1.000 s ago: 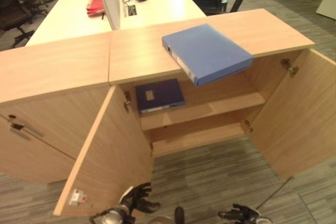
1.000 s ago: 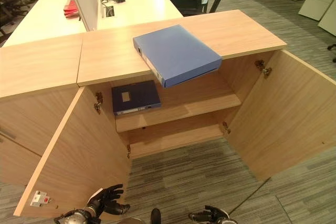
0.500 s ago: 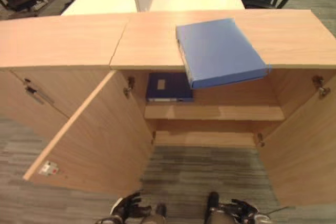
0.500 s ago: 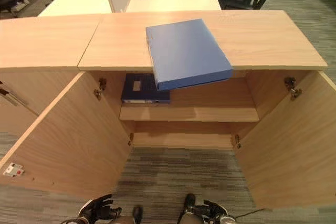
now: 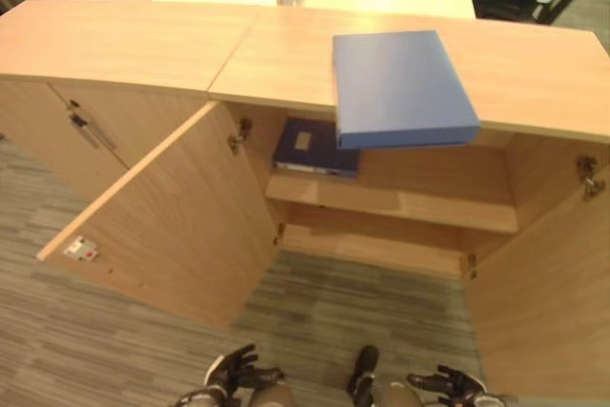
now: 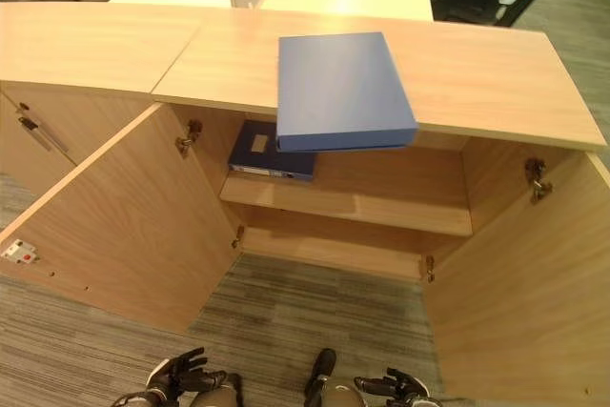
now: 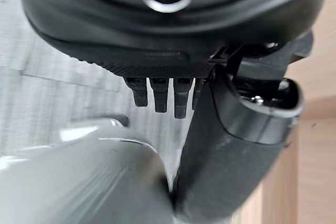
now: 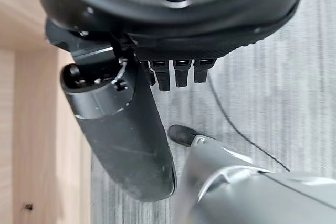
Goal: Put the empty folder in the office cabinet
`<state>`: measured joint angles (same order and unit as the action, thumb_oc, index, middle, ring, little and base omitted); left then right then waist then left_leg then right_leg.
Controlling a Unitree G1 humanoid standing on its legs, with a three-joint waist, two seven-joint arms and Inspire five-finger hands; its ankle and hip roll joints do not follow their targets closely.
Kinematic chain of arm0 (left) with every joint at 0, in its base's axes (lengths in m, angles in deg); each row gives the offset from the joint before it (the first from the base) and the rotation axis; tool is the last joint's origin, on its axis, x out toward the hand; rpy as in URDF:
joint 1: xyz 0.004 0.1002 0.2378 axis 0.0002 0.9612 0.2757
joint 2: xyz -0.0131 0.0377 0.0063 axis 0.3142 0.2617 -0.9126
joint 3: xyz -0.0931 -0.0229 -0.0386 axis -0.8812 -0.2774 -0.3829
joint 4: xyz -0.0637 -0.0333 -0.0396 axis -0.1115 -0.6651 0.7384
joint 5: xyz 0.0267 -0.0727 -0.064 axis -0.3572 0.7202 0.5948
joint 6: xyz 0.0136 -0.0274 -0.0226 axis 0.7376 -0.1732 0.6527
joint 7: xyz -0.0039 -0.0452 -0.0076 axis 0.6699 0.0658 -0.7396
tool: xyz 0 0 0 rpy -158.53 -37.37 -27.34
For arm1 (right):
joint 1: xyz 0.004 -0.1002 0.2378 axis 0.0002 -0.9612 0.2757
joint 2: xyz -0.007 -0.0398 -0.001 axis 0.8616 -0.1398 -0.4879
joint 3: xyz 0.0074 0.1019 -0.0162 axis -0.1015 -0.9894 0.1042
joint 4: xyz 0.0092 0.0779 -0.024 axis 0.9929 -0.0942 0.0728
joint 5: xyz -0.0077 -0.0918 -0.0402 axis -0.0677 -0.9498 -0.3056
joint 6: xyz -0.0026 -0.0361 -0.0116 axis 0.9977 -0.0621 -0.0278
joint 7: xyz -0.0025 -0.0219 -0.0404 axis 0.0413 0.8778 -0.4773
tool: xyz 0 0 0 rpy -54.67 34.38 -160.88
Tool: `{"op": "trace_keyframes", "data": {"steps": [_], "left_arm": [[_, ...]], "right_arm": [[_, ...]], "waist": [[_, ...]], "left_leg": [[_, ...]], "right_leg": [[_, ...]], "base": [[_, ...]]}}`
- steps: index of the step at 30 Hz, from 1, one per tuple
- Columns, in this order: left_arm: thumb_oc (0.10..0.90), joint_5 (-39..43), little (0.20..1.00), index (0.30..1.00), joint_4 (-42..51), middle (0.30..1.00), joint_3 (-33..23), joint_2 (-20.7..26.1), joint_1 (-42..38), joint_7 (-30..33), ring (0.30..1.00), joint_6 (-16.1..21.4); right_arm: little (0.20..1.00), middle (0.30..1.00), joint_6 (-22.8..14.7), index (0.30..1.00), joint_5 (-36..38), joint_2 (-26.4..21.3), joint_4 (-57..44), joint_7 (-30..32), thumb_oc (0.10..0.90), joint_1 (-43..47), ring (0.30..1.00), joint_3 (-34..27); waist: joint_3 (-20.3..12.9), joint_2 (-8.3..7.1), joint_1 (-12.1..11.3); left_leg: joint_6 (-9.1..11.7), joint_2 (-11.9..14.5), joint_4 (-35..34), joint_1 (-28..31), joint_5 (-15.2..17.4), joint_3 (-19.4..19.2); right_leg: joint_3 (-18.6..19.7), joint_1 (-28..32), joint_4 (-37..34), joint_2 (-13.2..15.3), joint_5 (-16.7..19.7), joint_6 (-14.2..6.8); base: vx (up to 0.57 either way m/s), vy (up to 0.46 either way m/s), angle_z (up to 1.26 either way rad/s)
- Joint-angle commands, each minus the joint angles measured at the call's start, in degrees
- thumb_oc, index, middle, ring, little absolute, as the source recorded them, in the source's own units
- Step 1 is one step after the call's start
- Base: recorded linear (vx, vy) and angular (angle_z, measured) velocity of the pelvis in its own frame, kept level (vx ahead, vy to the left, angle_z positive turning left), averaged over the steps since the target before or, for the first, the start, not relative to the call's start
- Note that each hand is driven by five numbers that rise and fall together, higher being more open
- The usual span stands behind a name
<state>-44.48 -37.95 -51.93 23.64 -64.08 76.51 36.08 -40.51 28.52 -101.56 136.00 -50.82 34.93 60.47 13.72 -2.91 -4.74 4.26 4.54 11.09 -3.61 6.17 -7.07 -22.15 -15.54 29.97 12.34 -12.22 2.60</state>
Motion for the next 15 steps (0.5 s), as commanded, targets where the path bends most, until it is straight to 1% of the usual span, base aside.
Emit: {"op": "trace_keyframes", "data": {"steps": [1,2,3,4,6,7,8,10,12,13,14,15], "left_arm": [[0.8,0.6,0.9,0.9,3.1,0.9,-1.4,0.5,1.3,0.0,0.9,1.1],[0.8,1.1,0.9,0.9,3.8,0.9,-1.5,0.5,1.6,0.0,0.9,1.3],[0.8,2.1,0.9,0.9,4.4,0.9,-1.8,0.5,1.8,-0.1,0.9,1.5],[0.8,2.1,0.9,0.9,4.4,0.9,-1.8,0.5,1.8,-0.1,0.9,1.5],[0.8,3.5,0.9,0.9,4.8,0.9,-2.0,0.3,1.8,0.2,0.9,1.8],[0.8,4.2,0.9,0.9,5.2,0.9,-2.3,0.3,1.9,0.4,0.9,2.0],[0.8,4.2,0.9,0.9,5.2,0.9,-2.3,0.3,1.9,0.4,0.9,2.0],[0.8,4.5,0.9,0.9,5.8,0.9,-2.3,0.4,1.7,0.6,0.9,2.0],[0.8,4.6,0.9,0.9,6.2,0.9,-2.3,0.2,1.8,0.5,0.9,2.0],[0.8,4.6,0.9,0.9,6.4,0.9,-2.2,0.1,1.9,0.5,0.9,2.0],[0.8,4.3,0.9,0.9,6.3,0.9,-1.9,-0.2,2.1,0.5,0.9,2.0],[0.8,4.3,0.9,0.9,6.3,0.9,-1.9,-0.2,2.1,0.5,0.9,2.1]], "right_arm": [[0.9,0.9,0.0,0.9,-0.1,-2.1,0.2,-0.2,0.8,-2.3,0.9,2.7],[0.9,0.9,-0.1,0.9,-0.4,-1.9,-0.1,-0.2,0.8,-2.3,0.9,3.1],[0.9,0.9,-0.2,0.9,-0.7,-1.4,-0.4,-0.2,0.8,-2.4,0.9,3.7],[0.9,0.9,-0.2,0.9,-0.7,-1.4,-0.4,-0.2,0.8,-2.4,0.9,3.7],[0.9,0.9,-0.4,0.9,-1.0,-1.1,-0.3,-0.1,0.8,-2.4,0.9,4.4],[0.9,0.9,-0.5,0.9,-1.3,-0.9,-0.2,0.0,0.8,-2.3,0.9,4.7],[0.9,0.9,-0.5,0.9,-1.3,-0.9,-0.2,0.0,0.8,-2.3,0.9,4.7],[0.9,0.9,-0.6,0.9,-1.5,-0.8,0.0,0.2,0.8,-2.3,0.9,4.7],[0.9,0.9,-0.6,0.9,-1.7,-0.7,0.4,0.3,0.8,-2.4,0.9,4.4],[0.9,0.9,-0.7,0.9,-1.6,-0.6,0.6,0.4,0.8,-2.5,0.9,4.0],[0.9,0.9,-0.7,0.9,-1.6,-0.5,1.0,0.4,0.8,-3.1,0.9,3.5],[0.9,0.9,-0.7,0.9,-1.6,-0.5,1.0,0.4,0.8,-3.2,0.9,3.5]], "waist": [[-0.4,2.45,-0.4],[-0.6,2.63,-0.6],[-1.0,2.77,-0.9],[-1.0,2.76,-0.9],[-0.9,2.54,-1.4],[-0.5,2.19,-2.2],[-0.5,2.17,-2.2],[0.1,2.39,-3.0],[-0.4,3.42,-3.2],[-1.1,3.92,-3.0],[-2.1,4.41,-2.3],[-2.1,4.42,-2.2]], "left_leg": [[-2.8,-4.3,0.8,-1.3,-1.5,-0.7],[-2.9,-4.9,-1.0,-0.8,-2.5,0.0],[-2.6,-5.0,-3.0,-0.5,-3.7,0.7],[-2.6,-5.0,-3.1,-0.5,-3.7,0.7],[-1.9,-5.0,-3.2,-2.4,-5.6,2.1],[-1.1,-5.4,-2.3,-5.7,-7.4,3.5],[-1.1,-5.4,-2.2,-5.8,-7.4,3.5],[-0.7,-5.4,-1.6,-8.1,-9.4,4.1],[-1.3,-4.8,-5.5,-5.9,-9.7,4.4],[-1.7,-5.0,-7.8,-3.9,-9.9,4.7],[-1.8,-5.3,-11.2,-1.2,-10.5,5.2],[-1.8,-5.3,-11.4,-1.1,-10.6,5.2]], "right_leg": [[0.1,12.9,-24.2,-3.0,12.8,-6.6],[0.2,13.1,-24.5,-3.6,13.0,-6.6],[0.5,13.7,-25.4,-4.3,13.1,-6.8],[0.5,13.7,-25.5,-4.2,13.1,-6.8],[0.9,14.5,-26.7,-4.4,13.2,-7.0],[1.4,15.7,-27.8,-4.6,13.3,-7.1],[1.4,15.7,-27.9,-4.6,13.3,-7.1],[1.9,16.3,-28.0,-4.9,13.4,-7.1],[2.7,16.4,-27.8,-5.9,13.1,-7.1],[2.7,16.5,-28.0,-6.2,13.2,-7.1],[2.7,17.0,-28.5,-6.5,13.1,-7.2],[2.7,17.1,-28.6,-6.6,13.1,-7.2]], "base": [[0.09,-0.001,-0.23],[0.11,0.003,-0.51],[0.08,0.003,-0.67],[0.07,0.007,-0.7],[0.05,0.011,-0.43],[0.05,0.005,-0.07],[0.05,0.0,-0.26],[0.02,0.028,-0.21],[0.04,0.081,0.05],[0.09,0.128,-0.06],[0.07,0.098,-0.14],[0.08,0.113,-0.15]]}}
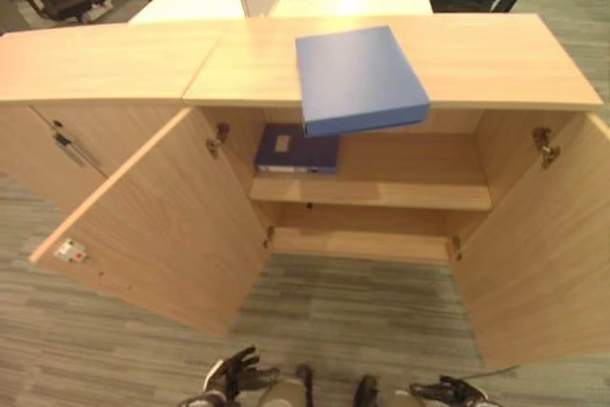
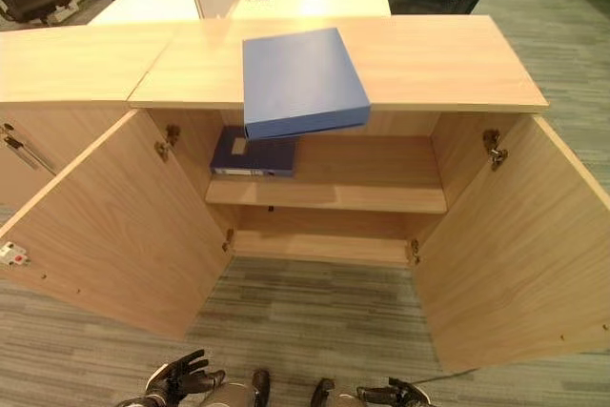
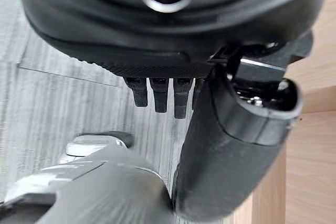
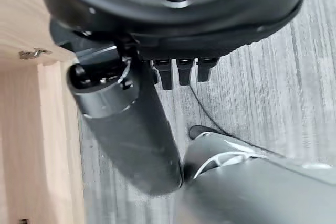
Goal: Put the empty folder in the office cabinet
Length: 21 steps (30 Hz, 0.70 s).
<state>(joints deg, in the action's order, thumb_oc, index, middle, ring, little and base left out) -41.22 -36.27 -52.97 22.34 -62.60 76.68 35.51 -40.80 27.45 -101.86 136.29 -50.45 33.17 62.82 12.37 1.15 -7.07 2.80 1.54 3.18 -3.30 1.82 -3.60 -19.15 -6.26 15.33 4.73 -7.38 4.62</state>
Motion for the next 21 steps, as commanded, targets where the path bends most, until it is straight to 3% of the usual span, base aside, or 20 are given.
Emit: {"op": "trace_keyframes", "data": {"steps": [1,11,13,15,17,19,20,21], "left_arm": [[0.8,1.2,0.9,0.9,4.9,0.9,-1.1,1.0,0.8,0.3,0.9,2.8],[0.8,2.4,0.9,0.9,8.1,0.9,-1.1,1.5,1.9,-0.5,0.9,3.2],[0.8,2.3,0.9,0.9,9.6,0.9,-1.5,1.9,1.9,-0.5,0.9,3.2],[0.8,2.1,0.9,0.9,10.5,0.9,-1.9,2.0,2.3,-0.7,0.9,2.9],[0.8,1.7,0.9,0.9,10.8,0.9,-2.4,2.7,2.4,-0.8,0.9,2.5],[0.8,1.8,0.9,0.9,10.7,0.9,-3.0,2.8,2.2,-0.4,0.9,2.5],[0.8,2.0,0.9,0.9,10.4,0.9,-2.8,3.3,1.2,0.3,0.9,2.7],[0.8,2.0,0.9,0.9,10.3,0.9,-2.8,3.3,1.2,0.3,0.9,2.7]], "right_arm": [[0.9,0.9,-0.4,0.9,-1.0,0.1,0.9,-0.2,0.8,-2.1,0.9,1.2],[0.9,0.9,-0.3,0.9,-2.0,0.4,1.2,-0.7,0.8,-3.3,0.9,0.3],[0.9,0.9,-0.2,0.9,-2.6,0.5,1.1,-1.0,0.8,-3.1,0.9,0.0],[0.9,0.9,0.1,0.9,-3.0,0.8,1.0,-1.4,0.8,-3.1,0.9,-0.3],[0.9,0.9,0.2,0.9,-2.7,1.1,0.6,-1.4,0.8,-3.3,0.9,-0.5],[0.9,0.9,0.3,0.9,-2.5,1.2,0.4,-1.5,0.8,-2.8,0.9,0.0],[0.9,0.9,0.2,0.9,-1.9,1.1,0.2,-1.2,0.8,-1.4,0.9,0.4],[0.9,0.9,0.1,0.9,-1.9,1.1,0.2,-1.2,0.8,-1.3,0.9,0.4]], "waist": [[-1.7,0.66,0.6],[-3.0,1.32,1.2],[-2.7,1.87,1.0],[-2.4,1.94,1.0],[-1.9,2.05,1.0],[-1.9,1.88,0.5],[-0.2,0.56,2.1],[-0.1,0.75,2.1]], "left_leg": [[-0.7,-2.7,-6.0,0.5,-6.8,2.3],[-2.3,-4.8,-8.2,2.6,-6.4,3.7],[-3.6,-5.8,-8.1,3.4,-5.6,3.2],[-5.1,-7.3,-8.1,5.1,-4.4,3.0],[-5.8,-7.2,-7.9,6.1,-3.7,3.4],[-5.5,-6.8,-8.0,6.2,-3.0,3.1],[-4.9,-7.2,-7.8,7.5,-1.8,4.6],[-4.9,-6.9,-7.8,7.7,-1.5,4.5]], "right_leg": [[-0.1,7.9,-14.5,0.8,8.4,-9.2],[1.4,7.6,-12.7,2.2,8.4,-10.5],[1.9,5.9,-7.2,4.8,8.1,-11.5],[2.9,3.9,-0.4,8.1,10.5,-13.3],[4.2,1.9,4.1,9.6,13.2,-13.3],[3.2,-0.3,1.9,10.4,14.4,-12.8],[4.3,-4.6,-8.6,7.1,16.8,-12.9],[4.2,-4.2,-9.0,6.8,16.8,-12.9]], "base": [[0.04,0.055,-0.08],[0.01,0.091,-0.05],[0.02,0.169,-0.13],[0.06,0.158,-0.14],[0.09,0.037,-0.17],[0.15,-0.119,-0.12],[0.17,-0.191,-0.27],[0.23,-0.201,-0.33]]}}
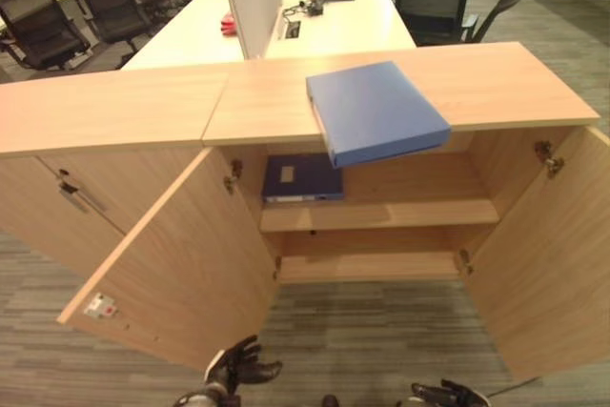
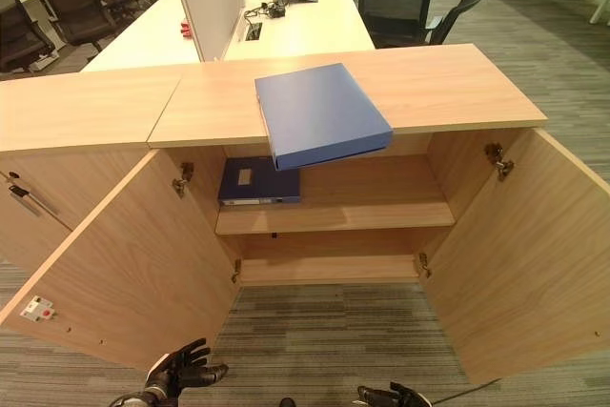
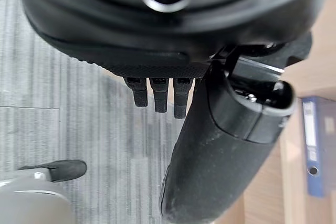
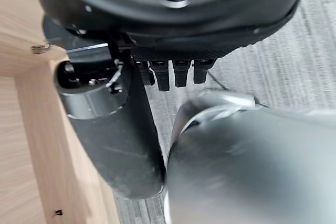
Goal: Put the empty folder in the office cabinet
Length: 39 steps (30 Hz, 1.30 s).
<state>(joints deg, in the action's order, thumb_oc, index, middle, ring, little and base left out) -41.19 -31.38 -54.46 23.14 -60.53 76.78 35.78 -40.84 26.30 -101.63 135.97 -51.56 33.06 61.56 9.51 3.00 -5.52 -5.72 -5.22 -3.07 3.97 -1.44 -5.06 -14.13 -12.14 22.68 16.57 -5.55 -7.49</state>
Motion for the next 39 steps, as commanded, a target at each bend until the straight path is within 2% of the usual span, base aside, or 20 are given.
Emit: {"op": "trace_keyframes", "data": {"steps": [1,3,4,5,9,11,13,15,17,18,19,20,21,22,24,25,27,29,36,39], "left_arm": [[0.8,1.7,0.9,0.9,5.0,0.9,-1.0,2.6,-1.4,0.3,0.9,2.6],[0.8,1.1,0.9,0.9,4.3,0.9,-0.6,2.6,-2.5,0.3,0.9,2.9],[0.8,1.0,0.9,0.9,3.2,0.9,-1.0,1.8,-2.5,0.5,0.9,3.1],[0.8,1.0,0.9,0.9,3.1,0.9,-1.0,1.8,-2.5,0.5,0.9,3.1],[0.8,3.3,0.9,0.9,2.2,0.9,-1.9,0.9,-2.4,1.5,0.9,3.1],[0.8,4.2,0.9,0.9,1.8,0.9,-1.3,0.7,-2.8,1.6,0.9,2.8],[0.8,4.3,0.9,0.9,2.0,0.9,-0.9,0.9,-3.1,1.5,0.9,2.7],[0.8,4.5,0.9,0.9,2.7,0.9,-0.3,1.2,-3.3,1.5,0.9,2.7],[0.8,4.8,0.9,0.9,3.8,0.9,0.1,1.3,-3.5,1.6,0.9,2.6],[0.8,5.3,0.9,0.9,4.4,0.9,0.3,0.8,-3.4,2.0,0.9,2.5],[0.8,5.3,0.9,0.9,4.4,0.9,0.3,0.8,-3.4,2.0,0.9,2.5],[0.8,5.2,0.9,0.9,4.5,0.9,0.5,0.6,-3.4,2.0,0.9,2.4],[0.8,4.8,0.9,0.9,4.6,0.9,0.6,0.5,-3.1,1.8,0.9,2.2],[0.8,4.8,0.9,0.9,4.6,0.9,0.6,0.6,-3.1,1.8,0.9,2.2],[0.8,4.6,0.9,0.9,4.2,0.9,0.6,0.7,-2.8,1.5,0.9,2.0],[0.8,4.0,0.9,0.9,3.1,0.9,0.7,0.8,-2.9,1.3,0.9,1.5],[0.8,3.7,0.9,0.9,2.7,0.9,0.1,0.8,-2.5,1.2,0.9,2.0],[0.8,3.6,0.9,0.9,2.6,0.9,0.1,0.9,-2.3,1.2,0.9,2.0],[0.8,4.9,0.9,0.9,7.1,0.9,-1.9,1.0,-0.2,1.5,0.9,2.5],[0.8,6.0,0.9,0.9,9.8,0.9,-2.9,0.9,0.7,1.8,0.9,2.9]], "right_arm": [[0.9,0.9,0.1,0.9,-0.3,0.8,0.6,0.1,0.8,-0.9,0.9,1.5],[0.9,0.9,0.2,0.9,0.4,0.7,1.1,0.0,0.8,-0.8,0.9,0.9],[0.9,0.9,0.2,0.9,0.2,0.8,2.1,0.1,0.8,-1.0,0.9,0.7],[0.9,0.9,0.2,0.9,0.2,0.8,2.1,0.1,0.8,-1.0,0.9,0.8],[0.9,0.9,0.2,0.9,0.3,0.7,2.9,0.2,0.8,-1.5,0.9,0.8],[0.9,0.9,-0.1,0.9,1.8,-0.1,2.1,0.5,0.8,-1.5,0.9,0.5],[0.9,0.9,-0.3,0.9,2.4,-0.5,1.8,0.8,0.8,-1.3,0.9,0.2],[0.9,0.9,-0.4,0.9,3.1,-1.1,1.3,1.1,0.8,-1.0,0.9,0.2],[0.9,0.9,-0.5,0.9,3.3,-1.8,0.7,1.4,0.8,-0.6,0.9,0.5],[0.9,0.9,-0.3,0.9,3.8,-2.4,0.5,1.8,0.8,-0.3,0.9,0.3],[0.9,0.9,-0.3,0.9,3.8,-2.4,0.5,1.8,0.8,-0.3,0.9,0.3],[0.9,0.9,-0.2,0.9,4.0,-2.5,0.3,1.9,0.8,0.0,0.9,0.2],[0.9,0.9,-0.2,0.9,3.9,-2.7,0.0,1.9,0.8,0.0,0.9,0.2],[0.9,0.9,-0.1,0.9,3.9,-2.7,-0.1,1.9,0.8,0.1,0.9,0.2],[0.9,0.9,-0.2,0.9,3.4,-2.9,-0.5,1.7,0.8,-0.1,0.9,0.6],[0.9,0.9,-0.2,0.9,3.2,-2.9,-0.7,1.5,0.8,-0.2,0.9,0.8],[0.9,0.9,-0.7,0.9,2.9,-2.0,-0.8,1.7,0.8,-0.2,0.9,1.0],[0.9,0.9,-0.7,0.9,2.9,-1.7,-0.7,1.7,0.8,-0.5,0.9,1.0],[0.9,0.9,-0.6,0.9,2.1,0.2,0.2,1.5,0.8,-2.7,0.9,1.0],[0.9,0.9,-0.7,0.9,2.0,0.6,0.3,1.4,0.8,-3.1,0.9,1.0]], "waist": [[3.5,-1.4,1.2],[4.4,-1.96,2.4],[3.6,-2.89,2.5],[3.6,-2.86,2.6],[1.8,-3.4,3.4],[2.1,-3.84,4.0],[2.5,-3.91,4.2],[3.3,-4.26,4.1],[4.3,-4.6,3.6],[4.9,-4.84,3.4],[4.9,-4.79,3.3],[5.1,-4.91,3.0],[5.2,-4.94,2.1],[5.0,-5.12,2.1],[4.7,-4.33,1.0],[4.6,-3.87,0.4],[4.0,-3.23,0.0],[3.4,-3.15,0.3],[1.4,-3.4,1.1],[1.2,-3.66,1.1]], "left_leg": [[3.7,-0.2,-1.3,1.3,2.5,6.8],[4.2,0.1,-0.7,2.7,4.1,8.7],[4.8,0.3,-1.0,4.2,5.8,8.8],[4.8,0.3,-1.0,4.2,5.8,8.9],[6.9,4.7,0.4,6.1,8.3,9.4],[9.4,7.5,5.6,4.1,9.1,8.7],[10.3,8.3,8.9,2.9,8.3,8.4],[11.1,8.8,16.1,0.1,5.1,7.5],[10.7,9.0,24.6,-3.9,2.4,6.6],[9.6,9.5,26.7,-6.8,1.7,4.1],[9.6,9.6,27.0,-6.9,1.9,4.0],[9.1,9.5,26.3,-8.6,2.7,2.8],[8.2,8.3,22.6,-11.4,5.4,1.7],[8.1,8.0,22.2,-11.5,5.1,1.6],[8.8,7.2,15.3,-14.5,0.6,1.4],[9.7,8.5,11.7,-15.0,-2.2,0.7],[9.1,7.9,7.3,-12.2,-2.3,2.3],[9.0,7.8,6.0,-11.0,-2.7,2.3],[8.3,7.1,-1.2,-4.7,-3.2,1.6],[8.2,7.0,-1.8,-4.1,-2.9,1.7]], "right_leg": [[0.2,0.4,-19.4,-6.2,16.2,-1.3],[0.9,-0.8,-23.7,-7.1,18.0,-2.1],[-2.1,0.8,-26.2,-6.0,19.2,-2.1],[-2.2,0.9,-26.3,-6.0,19.2,-2.1],[-3.7,2.2,-23.5,-6.2,17.4,-0.8],[-5.2,3.3,-21.3,-6.7,14.3,0.7],[-5.7,3.7,-20.5,-7.0,13.1,1.4],[-6.2,5.2,-20.1,-7.7,11.3,2.7],[-6.1,6.5,-19.6,-8.4,9.4,4.1],[-6.3,7.7,-19.1,-8.2,7.6,4.8],[-6.2,7.7,-19.0,-8.2,7.5,4.8],[-6.1,8.3,-19.0,-8.0,7.0,4.8],[-5.5,9.6,-19.6,-8.1,6.3,4.3],[-5.6,9.5,-19.7,-7.9,6.5,4.3],[-4.8,11.0,-20.6,-8.8,6.2,3.8],[-4.7,12.1,-21.2,-9.2,6.0,3.4],[-3.3,12.7,-20.4,-10.3,5.7,3.4],[-3.3,12.9,-20.7,-10.4,5.8,3.4],[-3.1,14.4,-25.1,-11.7,7.3,2.9],[-3.2,14.7,-26.0,-11.8,7.8,2.6]], "base": [[0.2,-0.104,-0.1],[0.34,-0.182,0.17],[0.31,-0.153,0.42],[0.33,-0.168,0.71],[0.32,-0.223,0.78],[0.32,-0.335,0.7],[0.15,-0.184,0.38],[0.13,-0.165,0.08],[0.15,-0.202,0.08],[0.12,-0.142,-0.03],[0.14,-0.098,-0.19],[0.17,-0.021,-0.22],[0.17,-0.02,-0.12],[0.18,0.014,-0.02],[0.14,0.067,0.07],[0.15,0.082,0.11],[0.16,0.065,-0.17],[0.11,0.063,-0.75],[0.05,0.046,-0.25],[0.03,0.022,0.06]]}}
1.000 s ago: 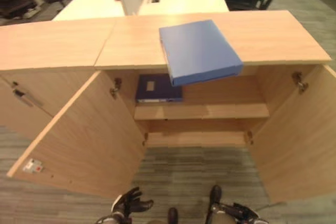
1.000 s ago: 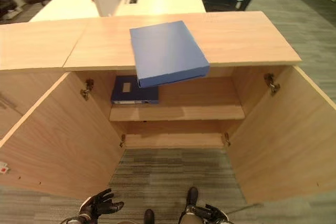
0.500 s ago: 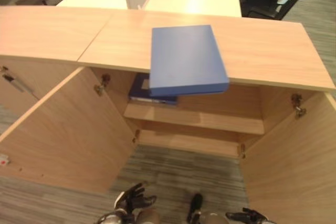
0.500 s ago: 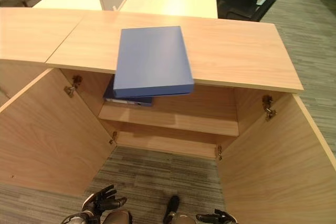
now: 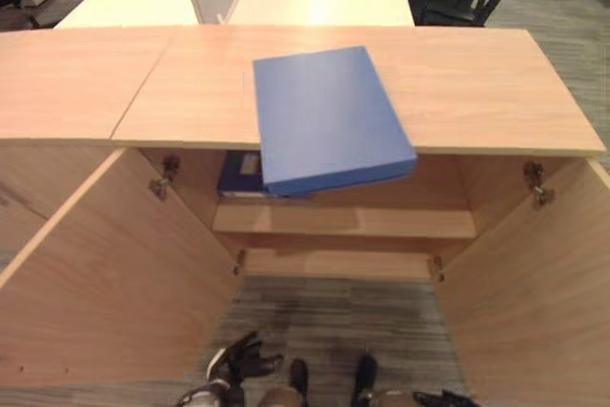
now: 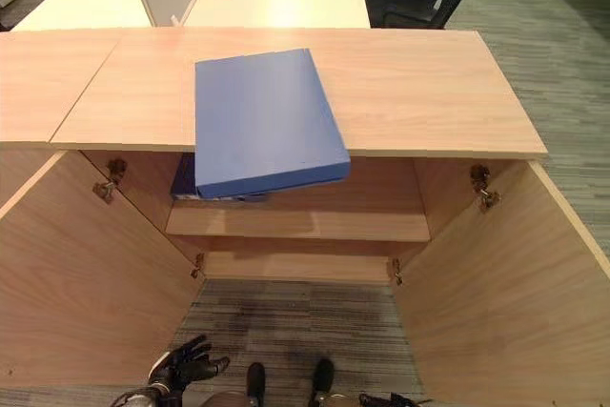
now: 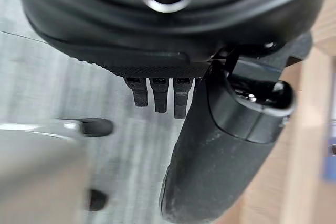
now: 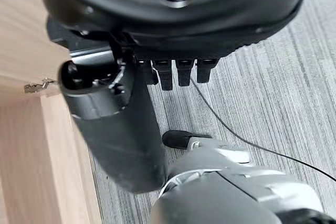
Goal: Put the empty folder in the office cabinet
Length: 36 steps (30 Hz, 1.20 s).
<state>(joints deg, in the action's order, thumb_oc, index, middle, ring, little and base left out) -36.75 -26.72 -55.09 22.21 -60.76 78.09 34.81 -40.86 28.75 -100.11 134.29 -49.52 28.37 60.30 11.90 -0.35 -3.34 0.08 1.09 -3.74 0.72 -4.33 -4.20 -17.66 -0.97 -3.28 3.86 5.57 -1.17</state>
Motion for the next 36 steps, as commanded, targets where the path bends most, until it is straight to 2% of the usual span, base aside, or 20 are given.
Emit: {"op": "trace_keyframes", "data": {"steps": [1,4,7,8,9,10,13,18,21,25,26,27,29,30,31,34,35,36], "left_arm": [[0.8,2.1,0.9,0.9,7.0,0.9,-2.9,1.9,1.5,0.7,0.9,4.2],[0.8,3.5,0.9,0.9,14.6,0.9,-5.5,1.6,3.9,1.5,0.9,5.1],[0.8,0.2,0.9,0.9,26.8,0.9,-9.7,1.9,6.9,3.1,0.9,6.6],[0.8,0.1,0.9,0.9,27.2,0.9,-9.8,1.9,7.1,3.1,0.9,6.4],[0.8,-6.6,0.9,0.9,33.0,0.9,-13.8,2.5,8.1,6.1,0.9,8.2],[0.8,-9.2,0.9,0.9,33.8,0.9,-15.4,2.2,8.0,8.1,0.9,8.5],[0.8,-9.8,0.9,0.9,36.3,0.9,-20.7,0.5,6.9,14.2,0.9,9.9],[0.8,-24.9,0.9,0.9,47.1,0.9,-30.7,2.0,4.6,25.8,0.9,12.7],[0.8,-31.0,0.9,0.9,54.3,0.9,-33.7,3.8,-0.4,32.6,0.9,14.2],[0.8,-33.4,0.9,0.9,60.5,0.9,-33.2,6.3,-5.1,35.1,0.9,16.3],[0.8,-34.6,0.9,0.9,64.4,0.9,-31.3,7.8,-7.4,34.5,0.9,17.4],[0.8,-34.6,0.9,0.9,64.5,0.9,-31.2,7.8,-7.5,34.4,0.9,17.3],[0.8,-32.7,0.9,0.9,67.1,0.9,-26.1,11.8,-9.1,28.8,0.9,18.3],[0.8,-32.6,0.9,0.9,66.9,0.9,-26.0,11.9,-9.2,28.6,0.9,18.3],[0.8,-27.8,0.9,0.9,67.1,0.9,-22.9,13.5,-9.1,22.8,0.9,18.8],[0.8,-22.5,0.9,0.9,66.3,0.9,-19.3,14.8,-8.6,14.9,0.9,17.6],[0.8,-22.3,0.9,0.9,66.3,0.9,-19.3,14.8,-8.6,14.7,0.9,17.6],[0.8,-21.8,0.9,0.9,66.1,0.9,-17.0,15.6,-8.2,10.8,0.9,16.6]], "right_arm": [[0.9,0.9,-0.7,0.9,-0.5,-0.7,2.0,-0.6,0.8,1.3,0.9,2.2],[0.9,0.9,-0.6,0.9,-0.5,0.0,1.6,-0.7,0.8,0.7,0.9,2.0],[0.9,0.9,-0.7,0.9,-0.5,0.8,1.1,-0.5,0.8,0.2,0.9,1.4],[0.9,0.9,-0.7,0.9,-0.5,0.8,1.1,-0.5,0.8,0.2,0.9,1.5],[0.9,0.9,-1.0,0.9,-0.6,1.7,0.9,-0.2,0.8,-0.3,0.9,1.7],[0.9,0.9,-1.0,0.9,-0.5,2.1,0.8,-0.2,0.8,-0.5,0.9,2.0],[0.9,0.9,-0.6,0.9,-0.8,3.0,0.6,-0.3,0.8,-0.5,0.9,3.0],[0.9,0.9,-1.7,0.9,-1.0,4.3,0.8,0.9,0.8,-0.2,0.9,4.3],[0.9,0.9,-2.4,0.9,-1.2,5.2,2.8,1.4,0.8,0.0,0.9,5.9],[0.9,0.9,-3.3,0.9,-1.5,5.5,4.4,2.0,0.8,1.6,0.9,6.9],[0.9,0.9,-3.7,0.9,-1.8,5.6,5.6,2.2,0.8,2.5,0.9,7.3],[0.9,0.9,-3.8,0.9,-1.8,5.7,5.8,2.2,0.8,2.6,0.9,7.1],[0.9,0.9,-3.8,0.9,-2.7,4.6,7.5,2.7,0.8,3.9,0.9,6.8],[0.9,0.9,-3.8,0.9,-2.7,4.6,7.5,2.6,0.8,3.9,0.9,6.7],[0.9,0.9,-3.2,0.9,-3.0,3.8,7.9,2.0,0.8,4.6,0.9,6.2],[0.9,0.9,-2.3,0.9,-3.4,3.3,7.9,0.4,0.8,5.0,0.9,6.0],[0.9,0.9,-2.3,0.9,-3.4,3.3,7.9,0.4,0.8,5.0,0.9,5.9],[0.9,0.9,-1.8,0.9,-3.6,3.2,7.8,-0.4,0.8,5.1,0.9,6.2]], "waist": [[-1.3,-0.5,-1.2],[-1.6,-0.97,-1.6],[-1.6,-1.35,-2.2],[-1.6,-1.39,-2.2],[-1.7,-1.74,-2.7],[-1.7,-1.97,-3.0],[-2.1,-2.3,-3.4],[-3.0,-3.03,-4.2],[-3.6,-3.3,-4.5],[-4.1,-3.23,-4.6],[-4.4,-3.04,-4.6],[-4.3,-3.07,-4.7],[-4.9,-2.19,-4.5],[-4.9,-2.2,-4.6],[-5.5,-1.62,-4.0],[-6.1,-1.1,-3.4],[-6.1,-1.07,-3.4],[-6.5,-0.89,-2.8]], "left_leg": [[2.4,0.7,-1.3,-0.6,0.1,0.9],[2.3,0.6,-1.3,-0.2,0.8,0.8],[2.3,0.4,-1.3,-0.1,1.2,1.0],[2.3,0.4,-1.3,-0.1,1.2,1.0],[2.4,0.3,-1.3,0.1,1.5,1.0],[2.4,0.3,-1.3,0.3,1.7,1.0],[2.5,0.2,-1.3,1.1,2.2,1.0],[2.8,0.2,-1.3,2.3,3.0,1.0],[3.0,0.0,-1.3,2.8,3.4,0.9],[3.2,-0.1,-1.3,3.2,3.5,1.0],[3.1,-0.3,-1.3,3.5,3.7,1.2],[3.1,-0.3,-1.3,3.5,3.7,1.2],[3.1,-0.5,-1.3,4.1,3.7,1.5],[3.1,-0.5,-1.3,4.1,3.8,1.6],[3.1,-0.6,-1.3,4.4,3.7,1.5],[3.1,-0.4,-1.3,4.6,3.6,1.4],[3.1,-0.4,-1.3,4.6,3.6,1.4],[3.1,-0.3,-1.3,4.9,3.7,1.3]], "right_leg": [[0.2,3.8,-0.4,0.9,-3.2,-3.8],[-0.1,4.4,-1.3,1.0,-2.9,-4.2],[-0.4,4.8,-1.5,1.2,-2.6,-4.5],[-0.4,4.8,-1.5,1.2,-2.6,-4.5],[-0.4,5.2,-1.7,1.4,-2.6,-4.6],[-0.5,5.4,-1.7,1.3,-2.7,-4.6],[-0.7,6.1,-1.7,1.5,-3.0,-4.6],[-0.9,7.2,-1.7,1.6,-3.4,-4.8],[-1.3,7.8,-1.7,1.9,-3.5,-4.9],[-1.7,8.3,-1.7,2.1,-3.7,-5.2],[-1.9,8.7,-1.7,2.3,-3.7,-5.3],[-1.9,8.7,-1.7,2.3,-3.8,-5.3],[-2.1,9.2,-1.7,2.6,-3.8,-5.5],[-2.2,9.3,-1.7,2.6,-3.8,-5.5],[-2.3,9.5,-1.7,2.6,-3.8,-5.5],[-2.4,9.8,-1.7,2.6,-3.7,-5.4],[-2.4,9.8,-1.7,2.6,-3.7,-5.4],[-2.3,9.9,-1.7,2.5,-3.7,-5.3]], "base": [[0.02,0.014,0.09],[0.02,0.009,0.05],[0.0,0.004,0.05],[0.0,0.0,0.0],[0.01,-0.016,0.04],[0.01,-0.021,0.05],[0.03,-0.009,0.06],[0.04,0.003,-0.01],[0.02,-0.007,0.04],[0.02,0.007,0.07],[0.0,0.0,0.0],[0.0,0.0,0.0],[0.0,0.014,0.02],[-0.01,0.039,0.06],[-0.01,0.031,0.06],[-0.01,0.028,0.04],[0.01,0.028,0.09],[0.01,0.012,0.06]]}}
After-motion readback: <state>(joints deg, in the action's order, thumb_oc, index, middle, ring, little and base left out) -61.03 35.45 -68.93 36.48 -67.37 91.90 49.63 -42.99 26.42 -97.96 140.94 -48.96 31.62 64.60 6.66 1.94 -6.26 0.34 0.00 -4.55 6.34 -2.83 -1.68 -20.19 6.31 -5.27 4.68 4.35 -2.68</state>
